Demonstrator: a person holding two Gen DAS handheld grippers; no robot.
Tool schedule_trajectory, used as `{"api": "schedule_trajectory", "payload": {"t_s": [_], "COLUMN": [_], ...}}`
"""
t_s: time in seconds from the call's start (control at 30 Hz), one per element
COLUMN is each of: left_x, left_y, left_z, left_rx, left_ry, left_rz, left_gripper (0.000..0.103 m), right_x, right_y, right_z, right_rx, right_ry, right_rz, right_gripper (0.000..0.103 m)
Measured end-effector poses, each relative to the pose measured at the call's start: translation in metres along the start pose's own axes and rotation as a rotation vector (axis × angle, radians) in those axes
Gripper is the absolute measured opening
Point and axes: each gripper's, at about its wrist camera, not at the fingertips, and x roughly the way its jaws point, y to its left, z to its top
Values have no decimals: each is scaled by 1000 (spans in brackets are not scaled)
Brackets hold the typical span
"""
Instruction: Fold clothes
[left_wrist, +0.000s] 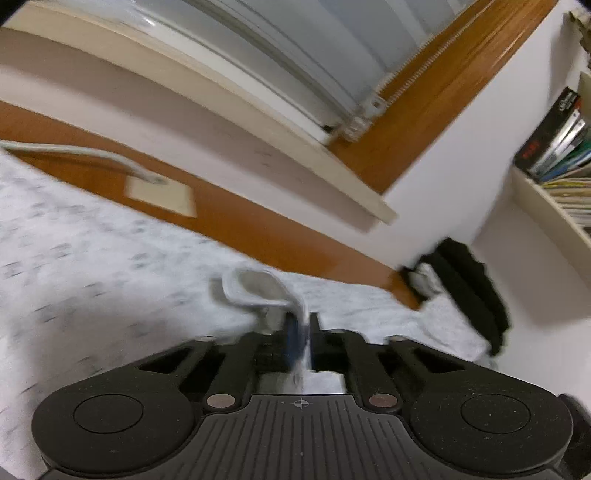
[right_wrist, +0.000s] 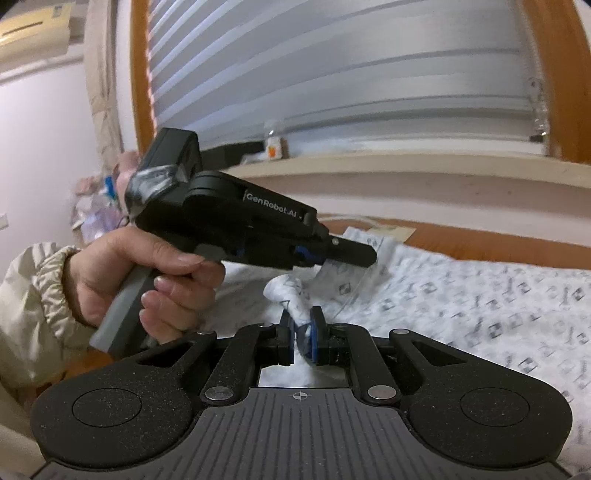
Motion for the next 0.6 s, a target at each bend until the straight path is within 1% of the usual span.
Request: {"api": "schedule_trajectory", "payload": {"t_s": [0.07, 0.17, 0.27, 0.37, 0.47, 0.6], "left_x": [6, 10, 10, 7, 3, -9], "left_y": [-21, -59, -93, -111, -125, -130], "left_z": [31, 82, 118, 130, 138, 141], "left_rx": [67, 177, 260, 300, 333, 346], "left_ry": [2, -2, -27, -40, -56, -65], "left_rz": [-19, -64, -75, -80, -88, -121], "left_gripper": [4, 4, 4, 4, 4, 4], "right_x": [-12, -41, -72, -94, -106, -104], "right_y": [-7, -19, -33, -44, -49, -50], "right_z": [14, 51, 89, 116, 130, 138], "right_rx": [10, -21, -42, -58, -69, -67], "right_ry": [-50, -141, -222, -274, -298, -310], "right_rz": [-24, -109, -185, -234, -263, -246], "right_gripper": [10, 9, 9, 9, 8, 7]}}
